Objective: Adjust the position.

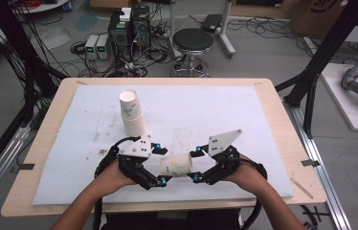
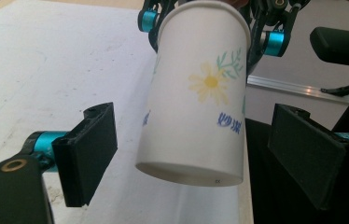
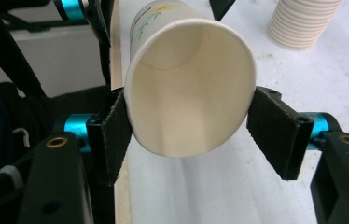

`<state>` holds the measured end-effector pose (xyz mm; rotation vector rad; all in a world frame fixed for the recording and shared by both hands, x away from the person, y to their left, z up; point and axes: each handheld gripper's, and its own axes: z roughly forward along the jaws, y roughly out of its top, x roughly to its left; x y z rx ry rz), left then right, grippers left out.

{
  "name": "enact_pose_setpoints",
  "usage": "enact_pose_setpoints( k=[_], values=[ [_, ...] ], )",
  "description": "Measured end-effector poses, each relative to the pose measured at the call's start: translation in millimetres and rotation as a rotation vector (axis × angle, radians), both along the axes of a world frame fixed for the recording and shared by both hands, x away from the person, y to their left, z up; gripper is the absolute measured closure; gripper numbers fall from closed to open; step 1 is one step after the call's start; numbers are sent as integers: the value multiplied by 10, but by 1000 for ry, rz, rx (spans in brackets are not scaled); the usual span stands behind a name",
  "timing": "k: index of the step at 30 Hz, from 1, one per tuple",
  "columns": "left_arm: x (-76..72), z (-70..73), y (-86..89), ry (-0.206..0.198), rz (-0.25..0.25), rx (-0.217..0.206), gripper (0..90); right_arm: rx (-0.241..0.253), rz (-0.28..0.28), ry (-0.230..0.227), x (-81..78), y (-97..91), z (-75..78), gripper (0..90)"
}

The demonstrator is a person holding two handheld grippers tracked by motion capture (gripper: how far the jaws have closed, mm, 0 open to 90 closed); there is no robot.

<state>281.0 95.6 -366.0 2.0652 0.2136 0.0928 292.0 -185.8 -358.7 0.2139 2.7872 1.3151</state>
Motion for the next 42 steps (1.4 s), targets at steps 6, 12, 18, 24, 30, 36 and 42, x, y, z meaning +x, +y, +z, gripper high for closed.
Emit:
enact_pose_setpoints(
  k=[6, 12, 18, 24, 30, 36, 42],
  values=[
    [1, -16, -49, -5, -10, 50, 159, -44, 19, -3, 3, 72, 6, 330],
    [0, -36, -130, -16, -32, 110, 164, -97, 37, -20, 7, 146, 41, 329],
    [13, -60, -171, -26, -30, 161, 168, -162, 50, -47, 9, 221, 71, 326],
    [15, -92, -203, -30, -34, 205, 187, -210, 65, -59, 15, 309, 97, 326],
    [33, -111, -215, -24, -33, 225, 199, -259, 77, -74, 19, 374, 120, 325],
    [56, -137, -238, -11, -29, 254, 208, -296, 82, -82, 27, 419, 130, 325],
    [66, -151, -260, 2, -35, 263, 246, -313, 87, -83, 21, 449, 113, 324]
  ],
)
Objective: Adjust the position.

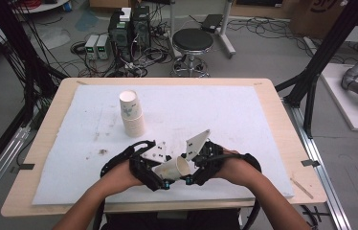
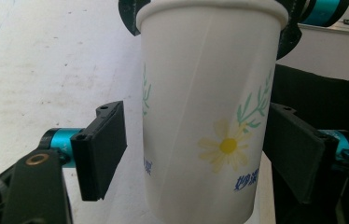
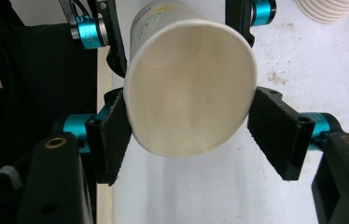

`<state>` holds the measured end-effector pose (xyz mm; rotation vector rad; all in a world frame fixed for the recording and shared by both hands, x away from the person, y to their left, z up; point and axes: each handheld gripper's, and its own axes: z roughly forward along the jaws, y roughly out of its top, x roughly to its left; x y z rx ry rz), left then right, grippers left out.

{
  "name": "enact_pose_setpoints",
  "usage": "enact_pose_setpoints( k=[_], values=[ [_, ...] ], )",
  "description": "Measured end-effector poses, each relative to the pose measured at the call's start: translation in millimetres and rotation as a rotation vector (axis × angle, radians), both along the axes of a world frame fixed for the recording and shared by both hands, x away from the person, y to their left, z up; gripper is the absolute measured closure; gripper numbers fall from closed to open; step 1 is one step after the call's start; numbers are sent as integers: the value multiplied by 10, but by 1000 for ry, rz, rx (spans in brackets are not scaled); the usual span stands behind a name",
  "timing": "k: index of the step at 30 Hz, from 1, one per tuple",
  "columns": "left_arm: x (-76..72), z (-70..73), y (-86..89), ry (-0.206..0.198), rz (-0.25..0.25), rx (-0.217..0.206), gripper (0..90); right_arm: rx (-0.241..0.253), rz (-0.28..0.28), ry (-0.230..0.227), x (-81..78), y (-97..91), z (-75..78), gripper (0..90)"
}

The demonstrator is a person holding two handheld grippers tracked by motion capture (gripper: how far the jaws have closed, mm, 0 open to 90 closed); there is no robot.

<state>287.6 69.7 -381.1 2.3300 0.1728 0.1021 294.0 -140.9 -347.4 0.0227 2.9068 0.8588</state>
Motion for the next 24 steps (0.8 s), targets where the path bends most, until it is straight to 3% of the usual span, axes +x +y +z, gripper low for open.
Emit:
enact_pose_setpoints(
  k=[13, 19, 21, 24],
  values=[
    [14, -34, -76, 25, -41, 43, 352, -47, 22, -20, -25, 71, -11, 324],
    [15, -55, -59, 22, -27, 18, 359, -36, 19, -13, -11, 64, -14, 315],
    [24, -60, -42, 20, -14, -4, 350, -15, -3, -4, -6, 50, -16, 274],
    [34, -88, -2, 23, 11, -39, 349, 73, -51, 19, 9, -18, -14, 218]
  ],
)
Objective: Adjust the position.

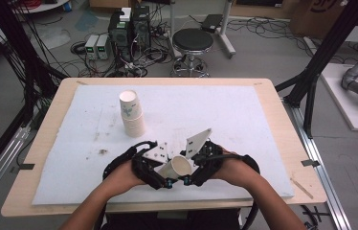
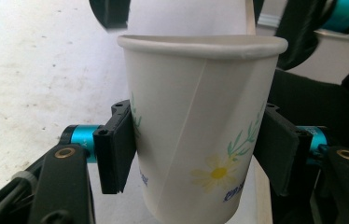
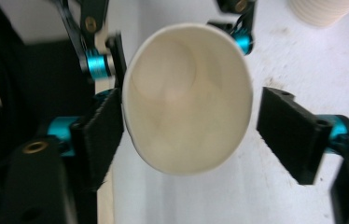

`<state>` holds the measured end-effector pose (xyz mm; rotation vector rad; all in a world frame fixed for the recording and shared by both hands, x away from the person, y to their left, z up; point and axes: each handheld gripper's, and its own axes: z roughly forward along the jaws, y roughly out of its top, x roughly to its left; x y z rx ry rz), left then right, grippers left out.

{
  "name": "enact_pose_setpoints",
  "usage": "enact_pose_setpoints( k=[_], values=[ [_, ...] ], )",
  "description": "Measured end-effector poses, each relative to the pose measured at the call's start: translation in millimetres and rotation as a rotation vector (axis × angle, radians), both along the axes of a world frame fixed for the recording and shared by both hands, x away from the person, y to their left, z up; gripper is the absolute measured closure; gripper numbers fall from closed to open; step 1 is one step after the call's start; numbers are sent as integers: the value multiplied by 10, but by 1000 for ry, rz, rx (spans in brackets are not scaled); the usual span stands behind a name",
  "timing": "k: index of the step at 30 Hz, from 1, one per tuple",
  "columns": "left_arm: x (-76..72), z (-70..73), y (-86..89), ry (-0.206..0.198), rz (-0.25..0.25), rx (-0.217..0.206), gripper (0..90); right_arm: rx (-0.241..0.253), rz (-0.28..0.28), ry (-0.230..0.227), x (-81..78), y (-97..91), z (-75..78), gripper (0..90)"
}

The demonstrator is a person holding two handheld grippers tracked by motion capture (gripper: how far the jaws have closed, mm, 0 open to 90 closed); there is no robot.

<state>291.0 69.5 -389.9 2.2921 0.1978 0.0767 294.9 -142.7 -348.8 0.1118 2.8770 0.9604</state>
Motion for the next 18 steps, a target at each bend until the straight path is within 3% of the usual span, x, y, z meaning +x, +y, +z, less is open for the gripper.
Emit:
enact_pose_setpoints(
  k=[9, 15, 18],
  values=[
    [8, -109, 224, 9, 121, -113, 335, 262, -132, 14, -9, -404, 31, 217],
    [1, -136, 404, -17, 219, -228, 332, 341, -227, -16, -32, -677, 31, 218],
    [3, -160, 459, -27, 244, -256, 329, 367, -290, -20, -25, -800, -40, 218]
  ],
)
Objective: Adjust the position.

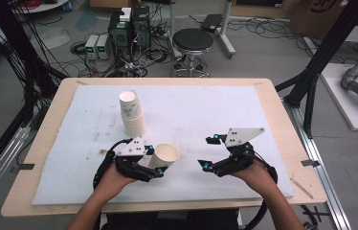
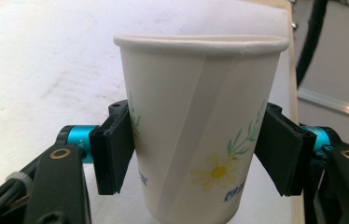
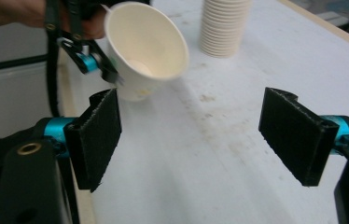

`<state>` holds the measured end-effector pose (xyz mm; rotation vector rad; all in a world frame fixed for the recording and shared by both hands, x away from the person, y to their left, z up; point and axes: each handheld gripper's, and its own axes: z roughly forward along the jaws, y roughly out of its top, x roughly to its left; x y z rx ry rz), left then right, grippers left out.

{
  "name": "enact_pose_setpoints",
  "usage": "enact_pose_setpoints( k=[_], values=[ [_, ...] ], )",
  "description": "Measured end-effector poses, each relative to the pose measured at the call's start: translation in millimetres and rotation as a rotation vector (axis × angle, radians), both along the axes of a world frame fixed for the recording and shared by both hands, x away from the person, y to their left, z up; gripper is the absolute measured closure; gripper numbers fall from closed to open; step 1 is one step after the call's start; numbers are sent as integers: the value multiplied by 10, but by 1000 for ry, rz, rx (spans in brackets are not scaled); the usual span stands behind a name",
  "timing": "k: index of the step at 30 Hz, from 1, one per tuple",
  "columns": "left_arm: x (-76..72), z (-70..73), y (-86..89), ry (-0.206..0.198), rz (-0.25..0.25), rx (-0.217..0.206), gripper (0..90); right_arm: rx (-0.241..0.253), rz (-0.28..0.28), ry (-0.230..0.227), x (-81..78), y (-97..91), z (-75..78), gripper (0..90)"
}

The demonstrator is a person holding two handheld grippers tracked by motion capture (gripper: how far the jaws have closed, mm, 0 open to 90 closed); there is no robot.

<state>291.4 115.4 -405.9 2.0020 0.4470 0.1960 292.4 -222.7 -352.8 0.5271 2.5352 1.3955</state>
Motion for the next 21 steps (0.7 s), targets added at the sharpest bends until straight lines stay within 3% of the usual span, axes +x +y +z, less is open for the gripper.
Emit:
enact_pose_setpoints(
  k=[5, 8, 12, 16, 21],
  values=[
    [-11, -33, 61, -15, 38, -36, 328, 45, -71, 10, 11, -129, -128, 218],
    [-24, -38, 117, -28, 68, -58, 326, 48, -115, -3, 16, -201, -183, 219],
    [-48, -24, 235, -65, 133, -94, 326, 48, -182, -20, 4, -305, -269, 219],
    [-80, 2, 397, -103, 207, -165, 324, 50, -265, -43, -22, -412, -367, 219],
    [-150, 15, 531, -149, 254, -212, 322, 55, -322, -71, -66, -480, -427, 219]
  ],
)
